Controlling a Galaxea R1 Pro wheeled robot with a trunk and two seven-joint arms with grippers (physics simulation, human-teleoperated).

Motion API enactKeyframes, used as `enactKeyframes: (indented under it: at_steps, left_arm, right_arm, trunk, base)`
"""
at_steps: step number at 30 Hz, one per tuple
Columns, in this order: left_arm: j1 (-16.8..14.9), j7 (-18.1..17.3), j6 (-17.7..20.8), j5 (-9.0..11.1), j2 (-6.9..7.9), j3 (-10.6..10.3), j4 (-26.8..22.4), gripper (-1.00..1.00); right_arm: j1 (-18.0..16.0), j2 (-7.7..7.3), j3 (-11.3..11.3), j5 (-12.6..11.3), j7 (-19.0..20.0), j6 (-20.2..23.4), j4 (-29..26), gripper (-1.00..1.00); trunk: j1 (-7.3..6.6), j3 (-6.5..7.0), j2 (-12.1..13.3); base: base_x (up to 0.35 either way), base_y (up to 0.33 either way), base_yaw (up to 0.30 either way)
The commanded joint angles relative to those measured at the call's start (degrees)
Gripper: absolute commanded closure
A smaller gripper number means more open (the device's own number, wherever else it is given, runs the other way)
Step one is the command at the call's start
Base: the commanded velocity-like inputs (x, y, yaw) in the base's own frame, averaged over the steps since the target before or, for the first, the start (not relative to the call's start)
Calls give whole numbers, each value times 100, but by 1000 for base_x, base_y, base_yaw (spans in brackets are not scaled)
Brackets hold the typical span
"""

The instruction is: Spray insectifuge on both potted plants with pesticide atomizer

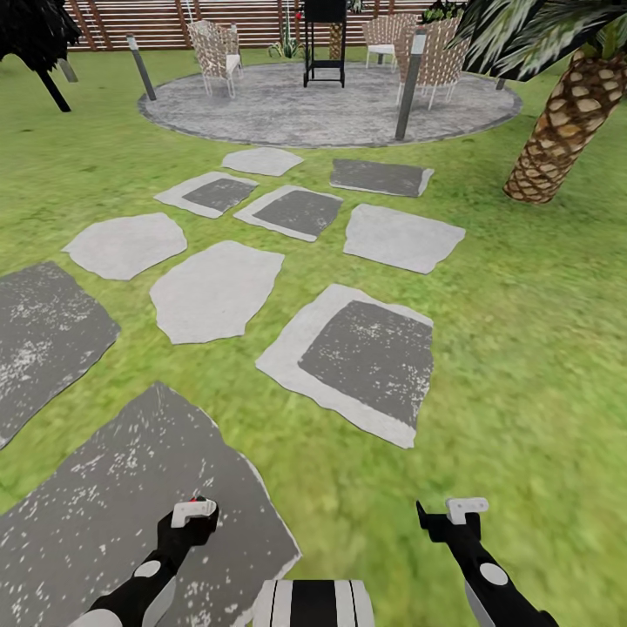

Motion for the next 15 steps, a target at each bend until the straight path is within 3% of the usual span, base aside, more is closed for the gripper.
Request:
enactKeyframes:
  at_steps: [1, 15]
  left_arm:
    - [-4, -7, -24, 32, 3, -5, 3, -100]
    - [-5, -6, -43, 34, 5, -3, 3, -100]
  right_arm:
    - [-3, -3, 3, 0, 5, -18, 4, -100]
    - [-1, 0, 3, 0, 5, -18, 4, -100]
  trunk:
    - [-1, -3, -1]
    - [-1, -3, -1]
  base:
    - [0, 0, 0]
    - [17, 0, 0]
